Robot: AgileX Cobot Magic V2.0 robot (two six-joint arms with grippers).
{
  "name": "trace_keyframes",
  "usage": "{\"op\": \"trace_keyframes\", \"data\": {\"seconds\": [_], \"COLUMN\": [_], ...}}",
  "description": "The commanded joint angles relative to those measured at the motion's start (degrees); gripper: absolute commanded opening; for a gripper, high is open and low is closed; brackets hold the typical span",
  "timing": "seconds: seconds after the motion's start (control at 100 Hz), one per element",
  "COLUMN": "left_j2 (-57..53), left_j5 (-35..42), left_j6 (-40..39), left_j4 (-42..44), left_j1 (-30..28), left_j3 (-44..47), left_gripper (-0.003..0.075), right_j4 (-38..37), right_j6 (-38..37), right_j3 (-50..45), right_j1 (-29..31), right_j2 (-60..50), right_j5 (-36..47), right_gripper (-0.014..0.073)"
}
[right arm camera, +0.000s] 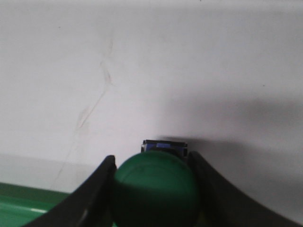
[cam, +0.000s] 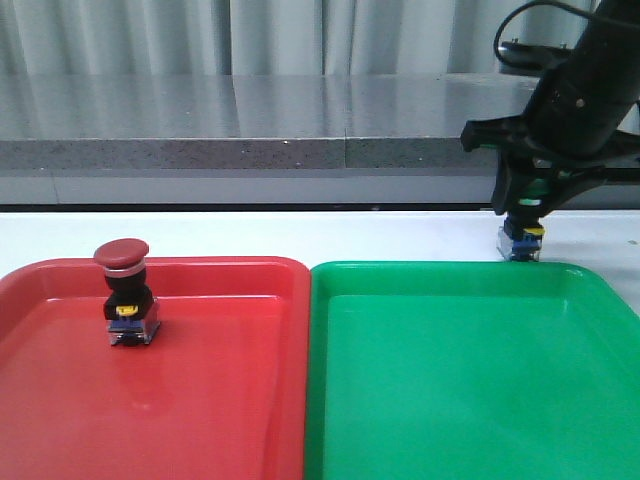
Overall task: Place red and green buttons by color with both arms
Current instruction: 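Close the right gripper on the green button and lift it, then carry the green button forward and lower it into the green tray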
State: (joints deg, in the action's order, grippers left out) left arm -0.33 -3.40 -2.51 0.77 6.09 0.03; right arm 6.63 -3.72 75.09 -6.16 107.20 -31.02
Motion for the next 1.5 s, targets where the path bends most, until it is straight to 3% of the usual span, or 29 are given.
{"op": "trace_keyframes", "data": {"seconds": [0.0,0.26,0.61,1.03,1.49], "left_j2": [-1.69,-1.69,-1.69,-1.69,-1.69], "left_j5": [4.33,4.33,4.33,4.33,4.33], "left_j6": [0.03,0.03,0.03,0.03,0.03], "left_j4": [-0.05,-0.05,-0.05,-0.05,-0.05], "left_j1": [-0.12,-0.12,-0.12,-0.12,-0.12], "left_j3": [2.46,2.46,2.46,2.46,2.46], "left_gripper": [-0.0019,-0.0019,-0.0019,-0.0019,-0.0019], "right_j4": [-0.31,-0.31,-0.31,-0.31,-0.31], "right_j6": [0.72,-0.15,-8.01,-13.25,-13.25], "right_j3": [1.97,1.39,-11.01,-21.17,-21.17], "right_j1": [-0.11,-2.56,-8.24,-12.36,-12.54], "right_j2": [-6.1,-13.42,-21.35,-20.48,-13.36], "right_j5": [0.31,-5.43,-0.47,11.94,13.02], "right_gripper": [0.0242,0.0237,0.0236,0.0236,0.0236]}}
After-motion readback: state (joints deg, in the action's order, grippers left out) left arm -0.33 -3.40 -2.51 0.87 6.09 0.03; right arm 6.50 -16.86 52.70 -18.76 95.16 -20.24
